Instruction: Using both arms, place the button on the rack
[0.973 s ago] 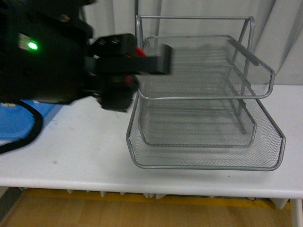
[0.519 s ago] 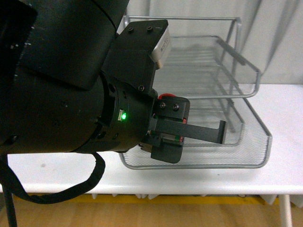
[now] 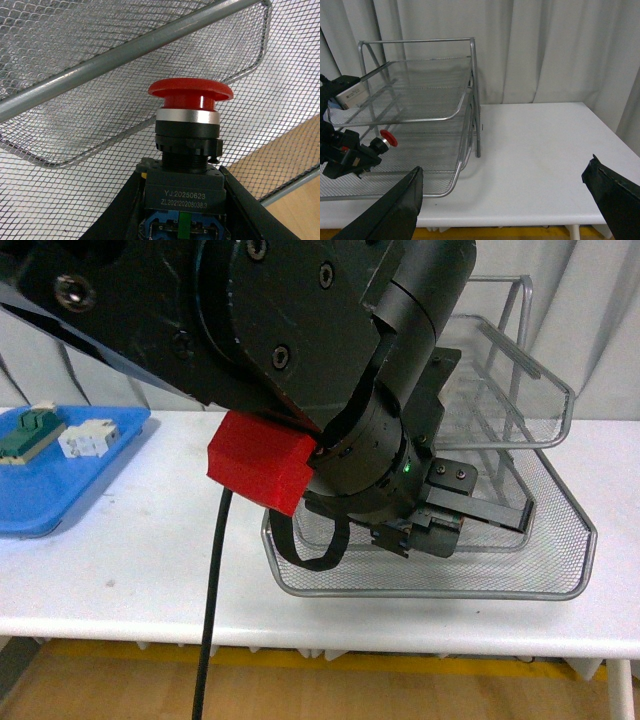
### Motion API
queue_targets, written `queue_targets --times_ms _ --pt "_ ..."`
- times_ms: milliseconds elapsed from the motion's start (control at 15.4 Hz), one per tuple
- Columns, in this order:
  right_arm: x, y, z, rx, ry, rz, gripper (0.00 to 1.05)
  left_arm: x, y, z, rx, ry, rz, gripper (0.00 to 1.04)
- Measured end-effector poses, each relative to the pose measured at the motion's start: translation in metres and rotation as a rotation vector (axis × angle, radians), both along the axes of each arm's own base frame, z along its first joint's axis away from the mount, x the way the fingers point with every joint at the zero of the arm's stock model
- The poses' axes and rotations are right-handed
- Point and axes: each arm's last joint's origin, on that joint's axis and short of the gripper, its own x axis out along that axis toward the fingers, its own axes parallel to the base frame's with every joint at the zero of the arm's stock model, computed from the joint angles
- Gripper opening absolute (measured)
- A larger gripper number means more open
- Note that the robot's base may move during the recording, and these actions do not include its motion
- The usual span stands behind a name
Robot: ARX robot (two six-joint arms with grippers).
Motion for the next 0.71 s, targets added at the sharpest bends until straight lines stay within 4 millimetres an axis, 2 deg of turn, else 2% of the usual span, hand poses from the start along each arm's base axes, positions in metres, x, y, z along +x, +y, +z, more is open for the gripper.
queue_targets --times_ms 195,259,324,454,519,584,713 --pt "0.000 0.000 0.000 0.000 0.000 0.000 0.98 0.012 -0.010 -0.009 0.033 0.030 0.001 0.36" --pt "0.000 0.000 0.000 0.000 0.000 0.000 0.98 0.015 -0.013 -0.014 0.048 0.055 0.000 0.55" --pt "0.000 0.000 0.000 0.000 0.000 0.000 0.98 0.017 -0.014 -0.012 0.036 0.055 0.003 0.69" --pt "0.000 0.000 0.000 0.000 0.000 0.000 0.98 0.019 -0.017 -0.003 -0.016 0.041 0.011 0.92" --pt "0.000 0.000 0.000 0.000 0.000 0.000 0.98 0.017 -0.015 0.004 -0.038 0.034 0.018 1.00" --pt "0.000 0.000 0.000 0.000 0.000 0.000 0.98 0.014 -0.012 0.013 -0.056 0.024 0.020 0.97" --pt "0.000 0.000 0.000 0.000 0.000 0.000 0.98 0.002 0.004 0.044 -0.137 -0.035 0.009 0.98"
